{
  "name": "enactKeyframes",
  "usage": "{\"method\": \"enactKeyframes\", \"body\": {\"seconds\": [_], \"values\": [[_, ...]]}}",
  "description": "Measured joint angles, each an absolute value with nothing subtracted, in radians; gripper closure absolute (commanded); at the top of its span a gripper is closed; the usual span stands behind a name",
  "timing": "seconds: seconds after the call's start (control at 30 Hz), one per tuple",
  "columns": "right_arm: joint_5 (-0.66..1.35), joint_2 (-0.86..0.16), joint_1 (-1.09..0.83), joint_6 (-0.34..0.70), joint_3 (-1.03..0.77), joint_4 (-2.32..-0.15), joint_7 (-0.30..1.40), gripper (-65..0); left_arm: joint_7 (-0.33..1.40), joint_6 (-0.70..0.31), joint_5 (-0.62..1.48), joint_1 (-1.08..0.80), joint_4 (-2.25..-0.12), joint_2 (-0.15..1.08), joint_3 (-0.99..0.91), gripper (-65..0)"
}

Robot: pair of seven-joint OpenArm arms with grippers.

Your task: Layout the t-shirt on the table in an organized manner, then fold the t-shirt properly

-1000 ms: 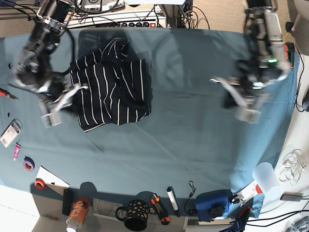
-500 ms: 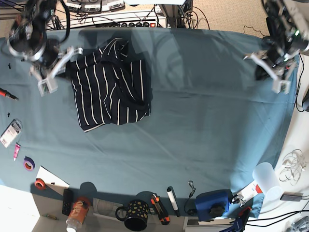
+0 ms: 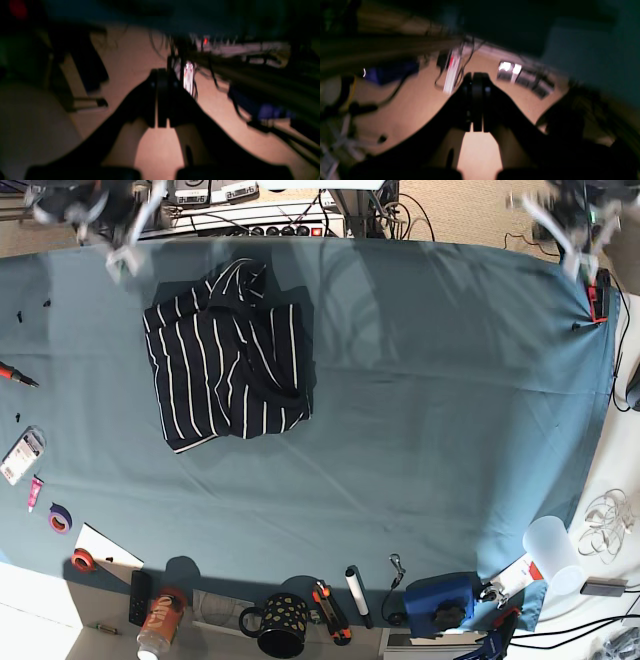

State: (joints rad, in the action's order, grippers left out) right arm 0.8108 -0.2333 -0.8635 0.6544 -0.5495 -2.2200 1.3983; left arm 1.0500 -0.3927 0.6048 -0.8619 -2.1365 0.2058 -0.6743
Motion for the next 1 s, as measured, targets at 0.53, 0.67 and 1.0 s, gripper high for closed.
{"method": "enactKeyframes", "body": {"seconds": [0.53, 0.67, 1.0], "values": [[0.714, -0.244, -0.996, 0.694, -0.45, -1.856, 1.396, 0.0, 1.009, -0.454, 0.646, -1.017, -1.894, 0.125, -0.67, 0.0], [0.622, -0.275, -0.891, 0.694, -0.326, -1.66, 1.336, 0.0, 0.992, -0.453, 0.618, -0.934, -1.736, 0.128, -0.67, 0.0], [0.261, -0.348, -0.581, 0.613, 0.075, -1.146, 1.087, 0.0, 0.791, -0.464, 0.437, -0.749, -1.295, 0.136, -0.672, 0.0]]}}
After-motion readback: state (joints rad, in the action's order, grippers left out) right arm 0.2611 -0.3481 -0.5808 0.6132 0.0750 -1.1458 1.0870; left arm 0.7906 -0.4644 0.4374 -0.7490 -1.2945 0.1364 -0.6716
